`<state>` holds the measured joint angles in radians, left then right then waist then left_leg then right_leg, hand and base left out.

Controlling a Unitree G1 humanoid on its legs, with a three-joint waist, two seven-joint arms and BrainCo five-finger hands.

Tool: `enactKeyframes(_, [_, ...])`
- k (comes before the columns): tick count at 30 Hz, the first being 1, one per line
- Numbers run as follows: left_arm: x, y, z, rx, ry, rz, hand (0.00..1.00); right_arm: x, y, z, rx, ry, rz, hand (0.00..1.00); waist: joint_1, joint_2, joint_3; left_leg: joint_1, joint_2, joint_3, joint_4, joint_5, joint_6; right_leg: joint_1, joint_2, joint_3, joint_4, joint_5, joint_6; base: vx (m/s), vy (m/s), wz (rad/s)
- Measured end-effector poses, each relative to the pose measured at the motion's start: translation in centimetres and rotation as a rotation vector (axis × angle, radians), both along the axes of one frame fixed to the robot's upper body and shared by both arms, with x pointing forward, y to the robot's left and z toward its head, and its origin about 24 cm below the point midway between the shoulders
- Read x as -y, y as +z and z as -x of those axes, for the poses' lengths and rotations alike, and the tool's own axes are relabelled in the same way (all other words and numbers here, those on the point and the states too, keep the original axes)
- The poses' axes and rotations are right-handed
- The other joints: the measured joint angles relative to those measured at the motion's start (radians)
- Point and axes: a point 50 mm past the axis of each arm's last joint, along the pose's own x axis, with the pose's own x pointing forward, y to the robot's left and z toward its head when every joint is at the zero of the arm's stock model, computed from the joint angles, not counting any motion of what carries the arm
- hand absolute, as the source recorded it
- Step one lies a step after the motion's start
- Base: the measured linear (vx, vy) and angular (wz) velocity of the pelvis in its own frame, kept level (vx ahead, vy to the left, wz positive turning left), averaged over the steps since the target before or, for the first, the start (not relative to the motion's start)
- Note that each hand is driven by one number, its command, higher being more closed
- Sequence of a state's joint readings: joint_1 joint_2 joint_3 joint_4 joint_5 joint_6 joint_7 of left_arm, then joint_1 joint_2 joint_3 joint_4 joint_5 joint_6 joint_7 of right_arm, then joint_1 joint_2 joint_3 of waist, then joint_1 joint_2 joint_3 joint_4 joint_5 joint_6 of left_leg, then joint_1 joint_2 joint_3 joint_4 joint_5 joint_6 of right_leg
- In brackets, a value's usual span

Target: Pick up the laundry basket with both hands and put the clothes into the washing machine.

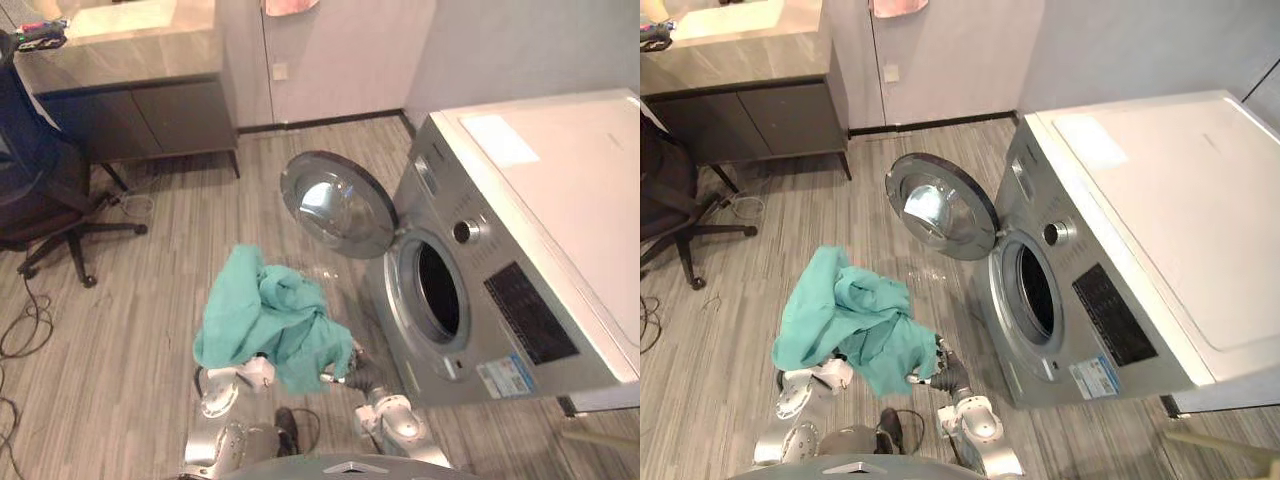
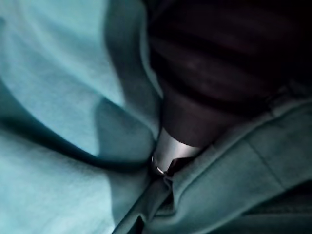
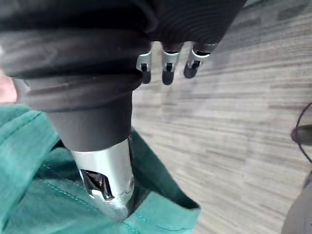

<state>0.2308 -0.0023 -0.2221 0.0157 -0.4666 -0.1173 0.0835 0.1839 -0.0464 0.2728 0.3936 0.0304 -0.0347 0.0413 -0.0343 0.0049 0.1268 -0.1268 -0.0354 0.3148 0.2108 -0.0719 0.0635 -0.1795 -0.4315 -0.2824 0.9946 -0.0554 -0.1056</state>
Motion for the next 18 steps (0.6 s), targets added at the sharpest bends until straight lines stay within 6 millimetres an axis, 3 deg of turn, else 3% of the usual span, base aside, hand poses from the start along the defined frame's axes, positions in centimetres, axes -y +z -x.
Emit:
enactKeyframes(1, [-0.3, -0.4, 0.2, -0.017, 0.001, -0.011, 1.0, -0.1, -0.3, 0.1, -0.016, 0.004, 0.001, 0.0, -0.009, 0.01, 0.006, 0.052, 0.0, 0.014, -0.059, 0.0, -0.001, -0.079, 0.07, 0.0, 0.005, -0.085, 0.049, 0.22, 0.216, -0.37])
enactKeyframes(2, [-0.3, -0.5, 0.3, -0.021, 0.0, -0.014, 1.0, -0.1, -0.4, 0.2, -0.021, 0.003, 0.003, 0.0, -0.012, 0.011, 0.007, 0.068, 0.0, 0.022, -0.079, 0.0, -0.001, -0.108, 0.1, -0.007, -0.019, -0.109, 0.065, 0.26, 0.189, -0.45])
enactKeyframes(3, [-0.5, -0.6, 0.3, -0.027, -0.001, -0.021, 1.0, 0.1, -0.6, 0.3, -0.032, -0.002, 0.009, 0.0, -0.023, 0.01, 0.007, 0.096, -0.001, 0.044, -0.111, 0.0, -0.002, -0.153, 0.165, -0.032, -0.096, -0.146, 0.093, 0.17, 0.106, -0.4])
enactKeyframes(4, [-0.6, -0.7, 0.3, -0.028, -0.002, -0.025, 1.0, 0.3, -0.8, 0.4, -0.04, -0.004, 0.014, 0.0, -0.029, 0.009, 0.006, 0.108, -0.006, 0.052, -0.126, 0.0, -0.002, -0.171, 0.191, -0.06, -0.145, -0.158, 0.098, 0.26, 0.124, -0.5])
enactKeyframes(5, [-0.6, -0.7, 0.2, -0.029, -0.004, -0.028, 1.0, 0.8, -1.1, 0.5, -0.056, -0.022, 0.024, 0.0, -0.038, 0.002, 0.003, 0.13, -0.018, 0.072, -0.153, 0.0, -0.001, -0.192, 0.236, -0.12, -0.259, -0.164, 0.097, 0.25, 0.069, -0.45])
enactKeyframes(7, [-0.5, -0.8, 0.1, -0.038, -0.011, -0.028, 1.0, 1.5, -1.8, 1.3, -0.087, -0.037, 0.07, 0.0, -0.052, -0.008, -0.003, 0.149, -0.036, 0.092, -0.157, -0.014, -0.001, -0.185, 0.292, -0.176, -0.433, -0.144, 0.053, 0.3, 0.054, -0.26])
enactKeyframes(8, [-0.3, -0.9, 0.0, -0.042, -0.02, -0.029, 1.0, 1.9, -1.9, 1.5, -0.092, -0.046, 0.108, 0.0, -0.058, -0.022, -0.01, 0.159, -0.049, 0.097, -0.132, -0.05, -0.009, -0.169, 0.312, -0.177, -0.501, -0.132, 0.014, 0.27, 0.006, -0.03])
enactKeyframes(9, [0.0, -1.0, 0.0, -0.051, -0.03, -0.031, 1.0, 2.4, -2.2, 2.0, -0.113, -0.067, 0.118, 0.0, -0.057, -0.028, -0.014, 0.166, -0.048, 0.1, -0.09, -0.089, -0.023, -0.132, 0.326, -0.176, -0.545, -0.132, 0.014, 0.39, -0.022, -0.03])
enactKeyframes(10, [0.2, -1.4, 0.2, -0.068, -0.034, -0.033, 1.0, 2.6, -2.2, 2.1, -0.114, -0.071, 0.136, 0.0, -0.05, -0.027, -0.007, 0.134, -0.009, 0.111, 0.095, -0.152, -0.055, -0.071, 0.337, -0.183, -0.59, -0.1, 0.008, 0.45, -0.056, 0.03])
enactKeyframes(11, [0.4, -1.5, 0.2, -0.074, -0.033, -0.027, 1.0, 2.7, -2.2, 2.1, -0.11, -0.076, 0.143, 0.0, -0.055, -0.022, -0.003, 0.094, 0.033, 0.119, 0.235, -0.172, -0.065, -0.046, 0.347, -0.191, -0.602, -0.104, 0.01, 0.5, -0.068, 0.06])
enactKeyframes(12, [0.7, -1.7, 0.5, -0.089, -0.03, -0.008, 1.0, 2.9, -1.9, 2.4, -0.1, -0.087, 0.153, 0.0, -0.046, -0.005, 0.002, 0.003, 0.14, 0.135, 0.549, -0.146, -0.042, 0.02, 0.383, -0.189, -0.633, -0.113, 0.009, 0.47, -0.04, -0.33])
enactKeyframes(13, [0.8, -2.0, 1.0, -0.108, -0.02, 0.004, 1.0, 3.1, -1.7, 2.9, -0.096, -0.1, 0.154, 0.0, -0.007, 0.003, -0.003, -0.053, 0.245, 0.151, 0.773, -0.138, -0.029, 0.066, 0.421, -0.147, -0.641, -0.132, -0.005, 0.36, -0.01, -0.63])
enactKeyframes(15, [1.0, -2.7, 1.8, -0.145, -0.019, 0.008, 1.0, 3.5, -1.8, 3.3, -0.102, -0.139, 0.163, 0.0, 0.01, 0.005, -0.015, -0.127, 0.33, 0.105, 0.899, -0.145, -0.033, 0.111, 0.454, -0.068, -0.656, -0.156, -0.02, 0.32, 0.023, -1.17])
enactKeyframes(17, [1.2, -3.0, 1.9, -0.159, -0.025, 0.01, 1.0, 3.9, -1.8, 3.3, -0.107, -0.161, 0.171, 0.0, 0.012, 0.005, -0.022, -0.166, 0.325, 0.051, 0.811, -0.177, -0.038, 0.113, 0.462, 0.041, -0.676, -0.137, 0.005, 0.38, 0.148, -1.62])
enactKeyframes(18, [1.3, -3.3, 2.0, -0.167, -0.04, -0.006, 1.0, 4.1, -1.8, 3.1, -0.107, -0.167, 0.182, 0.0, 0.011, 0.005, -0.024, -0.172, 0.27, 0.006, 0.693, -0.2, -0.042, 0.109, 0.462, 0.123, -0.704, -0.114, 0.019, 0.34, 0.234, -1.94])
